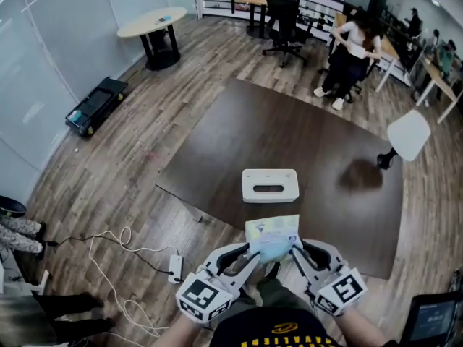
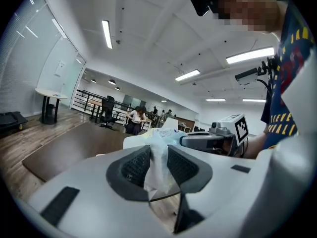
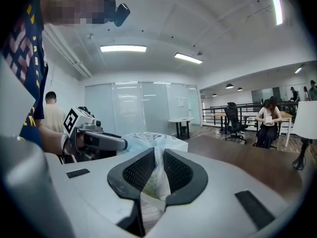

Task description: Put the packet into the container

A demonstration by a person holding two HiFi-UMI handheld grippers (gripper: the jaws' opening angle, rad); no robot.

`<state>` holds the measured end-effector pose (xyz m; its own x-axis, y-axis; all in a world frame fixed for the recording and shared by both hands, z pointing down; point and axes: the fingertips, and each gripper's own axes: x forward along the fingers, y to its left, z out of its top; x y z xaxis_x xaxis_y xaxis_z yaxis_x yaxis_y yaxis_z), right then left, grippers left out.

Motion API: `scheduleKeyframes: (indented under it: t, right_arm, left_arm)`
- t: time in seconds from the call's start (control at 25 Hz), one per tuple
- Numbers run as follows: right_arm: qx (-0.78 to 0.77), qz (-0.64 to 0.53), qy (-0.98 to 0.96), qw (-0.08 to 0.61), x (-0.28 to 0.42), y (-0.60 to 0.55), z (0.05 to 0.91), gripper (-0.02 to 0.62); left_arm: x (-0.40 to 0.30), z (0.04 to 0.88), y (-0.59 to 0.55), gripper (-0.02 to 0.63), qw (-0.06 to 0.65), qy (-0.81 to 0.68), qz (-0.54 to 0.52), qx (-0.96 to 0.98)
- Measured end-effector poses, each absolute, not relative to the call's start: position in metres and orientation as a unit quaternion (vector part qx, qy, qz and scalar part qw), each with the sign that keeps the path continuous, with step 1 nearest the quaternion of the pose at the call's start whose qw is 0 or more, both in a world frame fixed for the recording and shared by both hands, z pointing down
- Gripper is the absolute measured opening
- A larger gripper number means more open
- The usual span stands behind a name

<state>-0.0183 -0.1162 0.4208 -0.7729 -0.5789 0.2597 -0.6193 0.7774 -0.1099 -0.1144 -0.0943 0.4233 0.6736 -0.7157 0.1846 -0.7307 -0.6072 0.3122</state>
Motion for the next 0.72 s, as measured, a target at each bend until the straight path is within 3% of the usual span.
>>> scheduleKeyframes:
  t: [0.72]
  right_arm:
    - [0.275,0.074,-0.953,0.101,-0.009,-0.303,0.432,0.064]
  left_arm:
    - [-0.098,0.432,-0.277,0.107,0.140,-0.448,0.079,0.879]
